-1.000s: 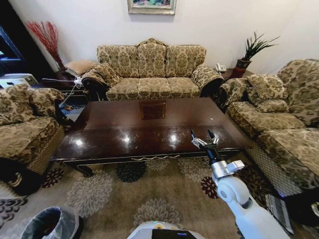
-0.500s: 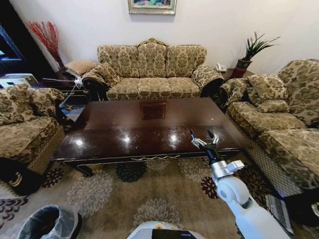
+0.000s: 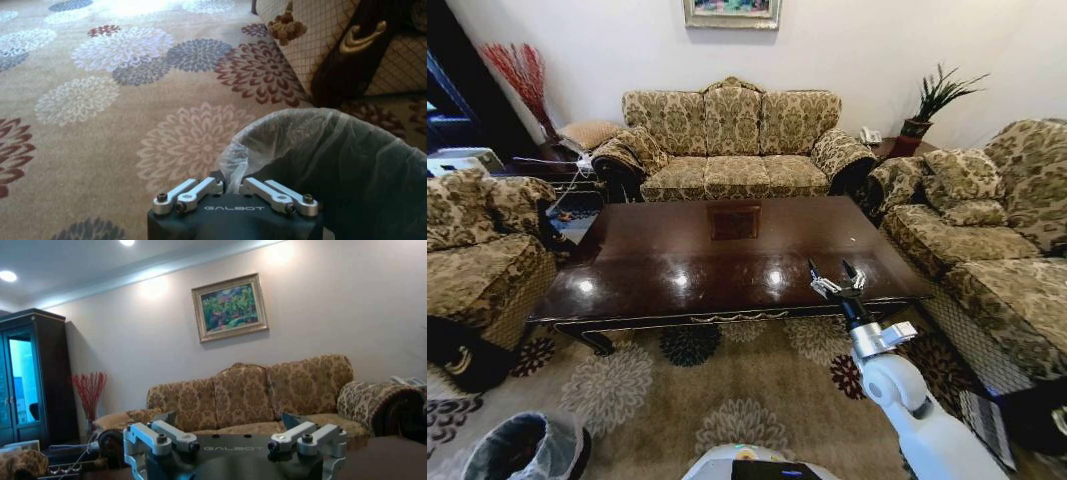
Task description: Move to the front of the table and place the trash on the table into the trash bin.
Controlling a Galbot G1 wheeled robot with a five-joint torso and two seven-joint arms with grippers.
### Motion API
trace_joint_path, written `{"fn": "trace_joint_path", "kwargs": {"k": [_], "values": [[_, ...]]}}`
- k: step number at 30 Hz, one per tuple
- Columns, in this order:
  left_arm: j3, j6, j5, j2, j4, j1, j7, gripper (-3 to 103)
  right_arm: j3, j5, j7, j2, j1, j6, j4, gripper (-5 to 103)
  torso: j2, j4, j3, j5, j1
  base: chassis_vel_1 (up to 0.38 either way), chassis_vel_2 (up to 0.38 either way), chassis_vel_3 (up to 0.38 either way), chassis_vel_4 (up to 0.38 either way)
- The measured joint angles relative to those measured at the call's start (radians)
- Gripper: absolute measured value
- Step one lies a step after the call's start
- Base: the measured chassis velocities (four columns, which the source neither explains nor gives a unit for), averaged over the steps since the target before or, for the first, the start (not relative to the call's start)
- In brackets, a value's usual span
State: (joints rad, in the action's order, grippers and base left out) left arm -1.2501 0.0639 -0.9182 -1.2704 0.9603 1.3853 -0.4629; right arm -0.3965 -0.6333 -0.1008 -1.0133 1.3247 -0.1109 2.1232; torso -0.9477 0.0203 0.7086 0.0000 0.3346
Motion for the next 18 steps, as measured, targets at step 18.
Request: {"fn": "trace_joint_path", "kwargs": {"k": [18], "values": [[0.000,-0.001,0.000,0.000,0.001,0.001,0.000,4,0.000,0.000,0.000,0.000,0.000,0.000,0.000,100,0.000,0.0000,0.000,0.0000,0.000,0.000,0.000,0.000,0.000]]}}
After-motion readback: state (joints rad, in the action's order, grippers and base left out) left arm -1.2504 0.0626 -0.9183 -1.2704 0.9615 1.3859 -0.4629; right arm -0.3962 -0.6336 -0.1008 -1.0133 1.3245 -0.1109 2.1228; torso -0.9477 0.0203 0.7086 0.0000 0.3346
